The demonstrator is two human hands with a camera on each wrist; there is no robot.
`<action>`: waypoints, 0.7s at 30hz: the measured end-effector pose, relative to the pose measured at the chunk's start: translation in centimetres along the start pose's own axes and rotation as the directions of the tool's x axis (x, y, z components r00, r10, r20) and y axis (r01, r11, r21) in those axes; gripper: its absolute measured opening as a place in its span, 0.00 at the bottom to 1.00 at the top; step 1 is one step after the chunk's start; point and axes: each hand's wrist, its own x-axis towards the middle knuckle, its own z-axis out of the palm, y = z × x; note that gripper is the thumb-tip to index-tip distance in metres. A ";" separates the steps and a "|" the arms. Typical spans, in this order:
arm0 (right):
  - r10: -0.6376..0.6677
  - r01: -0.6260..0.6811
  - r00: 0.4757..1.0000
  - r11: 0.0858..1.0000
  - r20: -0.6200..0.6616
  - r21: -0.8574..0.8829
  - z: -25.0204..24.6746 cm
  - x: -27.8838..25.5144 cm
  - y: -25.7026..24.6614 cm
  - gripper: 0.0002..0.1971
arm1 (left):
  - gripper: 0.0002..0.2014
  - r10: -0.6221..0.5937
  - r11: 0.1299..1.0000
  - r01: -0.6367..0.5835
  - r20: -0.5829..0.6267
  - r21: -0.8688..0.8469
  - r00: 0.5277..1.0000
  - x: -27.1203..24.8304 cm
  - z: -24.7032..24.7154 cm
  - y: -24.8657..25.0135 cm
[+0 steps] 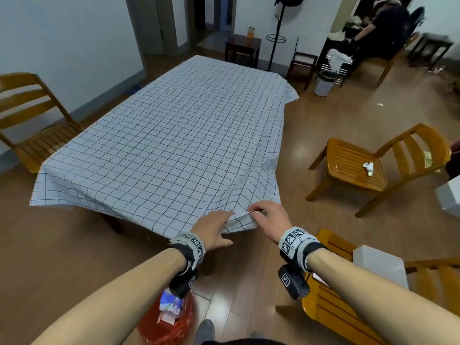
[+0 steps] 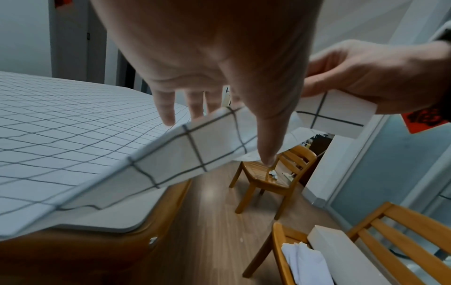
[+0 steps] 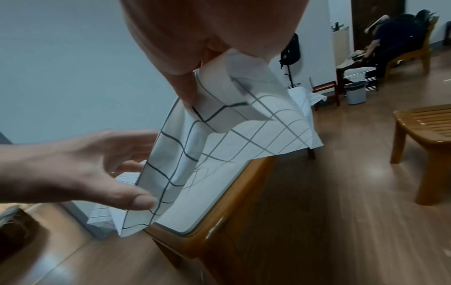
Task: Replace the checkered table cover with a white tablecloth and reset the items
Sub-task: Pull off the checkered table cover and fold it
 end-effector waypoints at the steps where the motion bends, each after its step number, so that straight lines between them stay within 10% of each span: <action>1: -0.014 0.014 1.000 1.000 0.009 0.011 -0.2 0.2 -0.2 0.07 | 0.42 -0.005 1.000 0.005 -0.038 0.006 0.999 0.3 0.1 0.9; 7: -0.090 0.088 0.994 0.996 0.069 0.028 -1.3 0.5 0.3 0.08 | 0.10 -0.219 0.969 0.178 -0.262 -0.171 0.940 0.8 0.2 4.7; 14: -0.157 0.155 0.986 0.987 0.051 0.041 -3.4 0.0 4.7 0.30 | 0.14 -0.469 0.826 0.291 -0.303 -0.482 0.830 0.2 -0.5 4.6; 21: -0.169 0.170 0.983 0.985 0.070 -0.015 -3.4 1.6 7.3 0.23 | 0.15 -0.507 0.769 0.298 -0.255 -0.565 0.824 -0.2 -1.4 4.5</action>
